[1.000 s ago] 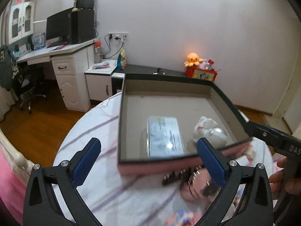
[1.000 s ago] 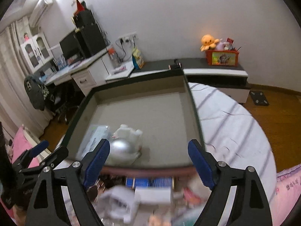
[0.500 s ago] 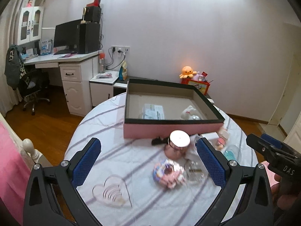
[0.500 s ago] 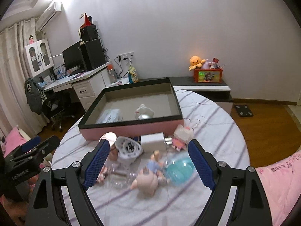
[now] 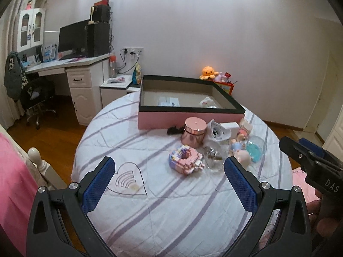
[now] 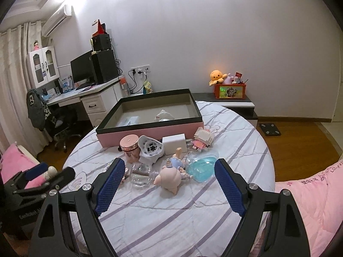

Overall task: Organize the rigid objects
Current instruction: 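Withdraw both open tools from the pink box toward the remaining items, then grasp the pink-blue block donut with the left tool while the right tool grasps the pig doll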

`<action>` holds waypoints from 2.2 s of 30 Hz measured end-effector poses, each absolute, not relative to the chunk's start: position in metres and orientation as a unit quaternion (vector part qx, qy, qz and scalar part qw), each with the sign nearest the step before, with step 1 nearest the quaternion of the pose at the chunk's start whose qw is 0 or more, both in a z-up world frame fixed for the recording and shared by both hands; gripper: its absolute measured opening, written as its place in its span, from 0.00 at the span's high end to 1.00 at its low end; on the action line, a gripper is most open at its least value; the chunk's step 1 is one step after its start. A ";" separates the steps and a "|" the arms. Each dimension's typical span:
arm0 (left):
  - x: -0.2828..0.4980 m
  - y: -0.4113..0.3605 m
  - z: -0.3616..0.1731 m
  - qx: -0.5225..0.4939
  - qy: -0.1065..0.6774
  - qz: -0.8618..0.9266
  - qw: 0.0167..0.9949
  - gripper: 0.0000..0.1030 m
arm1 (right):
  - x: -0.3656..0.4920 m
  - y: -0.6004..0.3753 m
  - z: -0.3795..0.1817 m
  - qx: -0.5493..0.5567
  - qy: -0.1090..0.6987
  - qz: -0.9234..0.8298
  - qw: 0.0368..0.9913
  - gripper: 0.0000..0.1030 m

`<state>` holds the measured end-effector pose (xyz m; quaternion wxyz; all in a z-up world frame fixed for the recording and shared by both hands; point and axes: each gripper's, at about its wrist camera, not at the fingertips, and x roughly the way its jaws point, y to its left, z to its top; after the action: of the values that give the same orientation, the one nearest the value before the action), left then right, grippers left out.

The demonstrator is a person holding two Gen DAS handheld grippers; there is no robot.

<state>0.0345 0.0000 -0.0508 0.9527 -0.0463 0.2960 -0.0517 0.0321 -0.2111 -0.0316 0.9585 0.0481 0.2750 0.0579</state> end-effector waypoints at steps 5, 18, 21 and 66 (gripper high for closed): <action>0.031 -0.002 -0.052 -0.043 0.295 -0.050 0.953 0.00 | 0.029 -0.209 -0.031 0.044 0.273 0.061 0.959 0.16; 0.032 -0.003 -0.058 -0.045 0.302 -0.048 0.951 0.00 | 0.027 -0.208 -0.032 0.044 0.276 0.058 0.958 0.16; 0.033 -0.004 -0.060 -0.044 0.304 -0.049 0.950 0.00 | 0.028 -0.207 -0.034 0.042 0.279 0.056 0.958 0.16; 0.139 -0.035 -0.125 -0.006 0.412 -0.127 0.902 0.45 | 0.132 -0.208 -0.122 0.061 0.407 0.114 0.904 0.38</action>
<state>0.1385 -0.0350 -0.1253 0.9022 -0.0059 0.4122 -0.1271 0.1318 -0.2084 -0.1222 0.9043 0.0613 0.4070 0.1135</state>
